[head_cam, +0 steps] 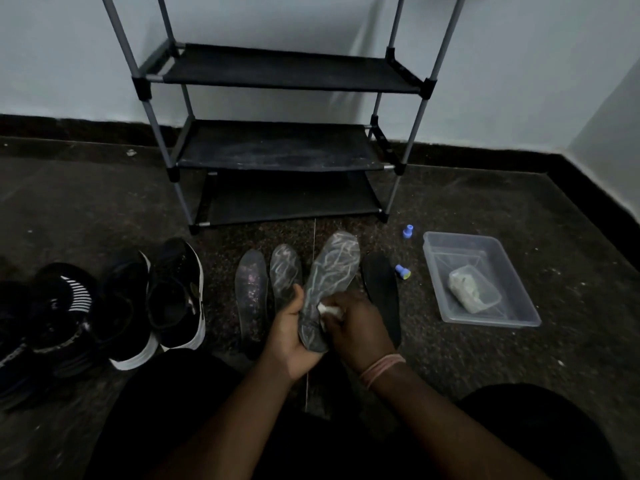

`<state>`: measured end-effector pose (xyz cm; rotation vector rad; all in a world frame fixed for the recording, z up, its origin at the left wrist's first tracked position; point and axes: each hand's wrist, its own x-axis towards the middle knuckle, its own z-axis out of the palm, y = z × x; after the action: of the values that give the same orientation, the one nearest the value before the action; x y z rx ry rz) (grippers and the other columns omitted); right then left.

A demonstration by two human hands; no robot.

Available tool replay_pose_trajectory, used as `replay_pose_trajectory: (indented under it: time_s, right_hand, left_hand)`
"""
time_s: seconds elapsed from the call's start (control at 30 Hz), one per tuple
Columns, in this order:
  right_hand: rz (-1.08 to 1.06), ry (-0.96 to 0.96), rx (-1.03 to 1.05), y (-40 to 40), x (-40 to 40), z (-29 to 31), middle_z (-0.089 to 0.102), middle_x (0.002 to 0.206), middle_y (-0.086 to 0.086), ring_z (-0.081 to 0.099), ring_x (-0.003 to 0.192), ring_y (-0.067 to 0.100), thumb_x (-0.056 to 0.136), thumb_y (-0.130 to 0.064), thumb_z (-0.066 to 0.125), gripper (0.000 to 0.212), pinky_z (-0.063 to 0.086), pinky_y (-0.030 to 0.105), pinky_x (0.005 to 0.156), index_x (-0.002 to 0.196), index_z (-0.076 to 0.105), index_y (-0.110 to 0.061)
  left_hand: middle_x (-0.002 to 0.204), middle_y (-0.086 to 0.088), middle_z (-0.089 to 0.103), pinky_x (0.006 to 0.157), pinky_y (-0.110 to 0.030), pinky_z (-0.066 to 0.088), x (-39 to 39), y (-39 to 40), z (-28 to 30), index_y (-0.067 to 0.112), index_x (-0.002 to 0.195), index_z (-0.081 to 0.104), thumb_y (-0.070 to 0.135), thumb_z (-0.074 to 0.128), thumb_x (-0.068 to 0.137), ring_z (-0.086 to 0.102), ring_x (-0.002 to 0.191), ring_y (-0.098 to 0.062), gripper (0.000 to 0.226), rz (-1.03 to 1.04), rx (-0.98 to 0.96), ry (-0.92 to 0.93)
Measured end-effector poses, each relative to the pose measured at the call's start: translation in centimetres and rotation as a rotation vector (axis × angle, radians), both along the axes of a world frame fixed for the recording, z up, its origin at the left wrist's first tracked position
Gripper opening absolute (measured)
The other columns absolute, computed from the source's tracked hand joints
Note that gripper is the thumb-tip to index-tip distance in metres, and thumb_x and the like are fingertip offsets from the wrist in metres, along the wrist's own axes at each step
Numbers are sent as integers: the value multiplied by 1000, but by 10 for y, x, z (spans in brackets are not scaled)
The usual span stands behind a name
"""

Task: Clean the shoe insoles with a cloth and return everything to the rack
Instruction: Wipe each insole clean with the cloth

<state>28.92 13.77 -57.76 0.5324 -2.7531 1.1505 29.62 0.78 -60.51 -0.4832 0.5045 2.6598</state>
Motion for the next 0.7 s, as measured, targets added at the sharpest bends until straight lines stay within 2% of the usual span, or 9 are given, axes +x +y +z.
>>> replay_pose_trajectory:
  time_s: [0.07, 0.13, 0.23, 0.33, 0.4, 0.47, 0.53, 0.57, 0.7]
  right_hand:
    - [7, 20, -8, -4, -3, 2, 69, 92, 8, 63, 90, 22, 85, -13, 65, 10, 50, 36, 84, 91, 73, -14]
    - [145, 6, 0, -12, -2, 8, 69, 93, 9, 63, 90, 21, 83, -6, 62, 15, 51, 37, 82, 91, 74, -11]
    - [264, -13, 35, -13, -11, 14, 70, 96, 8, 64, 92, 19, 82, -4, 63, 19, 50, 32, 84, 95, 75, -12]
    - [175, 80, 131, -4, -41, 13, 73, 92, 10, 67, 87, 27, 80, -8, 66, 15, 54, 37, 82, 90, 77, -12]
    - [110, 108, 149, -4, -48, 13, 73, 88, 10, 66, 84, 28, 82, -8, 65, 12, 54, 38, 79, 87, 76, -12]
    - [183, 12, 65, -13, -41, 15, 73, 95, 3, 66, 90, 17, 85, -10, 66, 15, 52, 30, 83, 93, 76, -17]
    - [291, -89, -4, -17, -36, 16, 74, 102, -5, 65, 94, 4, 87, -12, 67, 18, 49, 17, 86, 99, 76, -21]
    - [305, -91, 5, -15, -39, 15, 74, 102, -6, 65, 94, 3, 87, -12, 68, 17, 49, 15, 87, 99, 77, -21]
    - [86, 70, 130, 3, -64, 8, 72, 86, 5, 65, 83, 19, 85, -12, 65, 11, 52, 37, 77, 82, 74, -17]
  left_hand:
    - [134, -22, 63, 89, -45, 59, -7, 0, -4, -2, 129, 64, 52, 40, 104, 67, 115, -35, 65, -5, 10, -3]
    - [142, -21, 57, 103, -48, 49, -16, -1, -11, -2, 136, 58, 59, 41, 100, 60, 125, -35, 73, -33, -23, -25]
    - [146, -21, 53, 109, -48, 42, -31, -2, -13, -1, 142, 51, 62, 41, 99, 53, 133, -34, 77, -48, -29, -50]
    - [143, -21, 56, 106, -47, 49, -42, 1, -11, 1, 143, 52, 50, 41, 104, 60, 126, -34, 63, 16, 16, -47]
    - [146, -19, 54, 112, -45, 44, -46, 1, -13, 3, 143, 52, 46, 42, 105, 57, 131, -32, 59, 3, 24, -52]
    - [146, -21, 52, 118, -44, 35, -51, -3, -13, 0, 144, 50, 47, 44, 103, 49, 137, -32, 62, -21, 1, -47]
    - [144, -23, 54, 117, -44, 35, -56, -7, -13, -1, 143, 51, 47, 45, 102, 48, 138, -33, 64, -6, -34, -48]
    - [144, -23, 54, 116, -44, 36, -58, -8, -14, -1, 143, 51, 46, 46, 102, 48, 138, -33, 63, 10, -44, -58]
    - [151, -17, 48, 120, -43, 31, -59, -1, -16, 4, 146, 49, 39, 40, 107, 46, 140, -31, 54, -4, 0, -26]
